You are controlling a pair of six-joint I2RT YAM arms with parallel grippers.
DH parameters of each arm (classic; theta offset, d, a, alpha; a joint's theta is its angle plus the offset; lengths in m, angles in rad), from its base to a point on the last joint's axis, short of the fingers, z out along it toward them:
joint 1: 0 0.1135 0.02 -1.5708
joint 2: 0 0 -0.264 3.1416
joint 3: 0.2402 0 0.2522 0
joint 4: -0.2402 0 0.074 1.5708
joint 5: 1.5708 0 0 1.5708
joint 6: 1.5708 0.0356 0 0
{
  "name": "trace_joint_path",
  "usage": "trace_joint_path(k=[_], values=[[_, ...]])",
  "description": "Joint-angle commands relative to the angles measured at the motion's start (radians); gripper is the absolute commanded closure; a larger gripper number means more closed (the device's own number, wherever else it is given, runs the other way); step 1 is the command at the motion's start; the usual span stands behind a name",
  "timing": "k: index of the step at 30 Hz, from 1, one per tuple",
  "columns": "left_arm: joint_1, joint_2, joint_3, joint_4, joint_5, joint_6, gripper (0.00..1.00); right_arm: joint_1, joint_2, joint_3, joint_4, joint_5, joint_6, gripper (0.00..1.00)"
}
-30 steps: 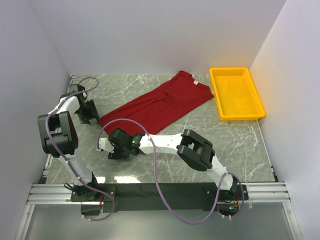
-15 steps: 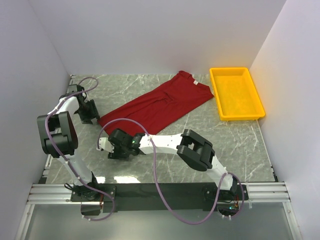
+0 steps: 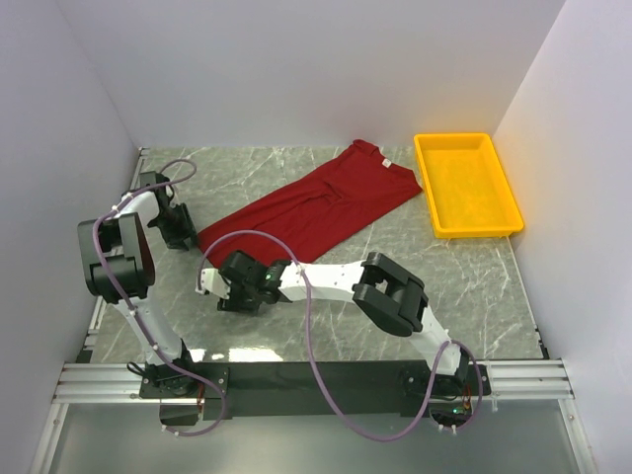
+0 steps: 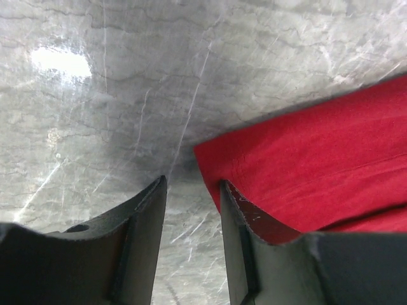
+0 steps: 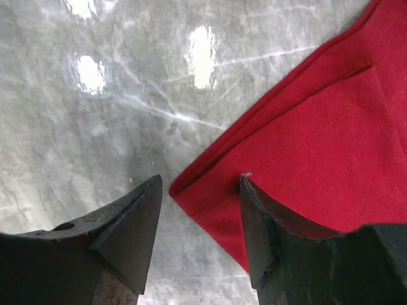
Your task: Fold and stack the t-shirts
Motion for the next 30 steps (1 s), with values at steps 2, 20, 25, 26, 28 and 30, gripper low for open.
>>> trace_joint_path(k=[2, 20, 25, 26, 28, 30], values=[[0.003, 0.023, -0.010, 0.046, 0.029, -0.023, 0.56, -0.020, -0.041, -0.033, -0.066, -0.027, 0.003, 0.40], [-0.002, 0.058, -0.004, 0.088, 0.042, -0.050, 0.52, -0.034, -0.033, -0.027, -0.085, -0.088, -0.009, 0.41], [-0.003, 0.075, -0.016, 0.101, 0.036, -0.046, 0.61, -0.036, -0.003, 0.009, -0.101, -0.088, -0.004, 0.44], [-0.005, 0.077, -0.016, 0.101, 0.039, -0.046, 0.63, -0.037, 0.003, 0.016, -0.108, -0.091, -0.004, 0.45], [-0.006, 0.080, -0.018, 0.104, 0.040, -0.045, 0.67, -0.040, 0.014, 0.036, -0.118, -0.096, 0.002, 0.47], [-0.008, 0.078, -0.019, 0.111, 0.043, -0.043, 0.71, -0.043, 0.022, 0.044, -0.123, -0.096, 0.003, 0.49]])
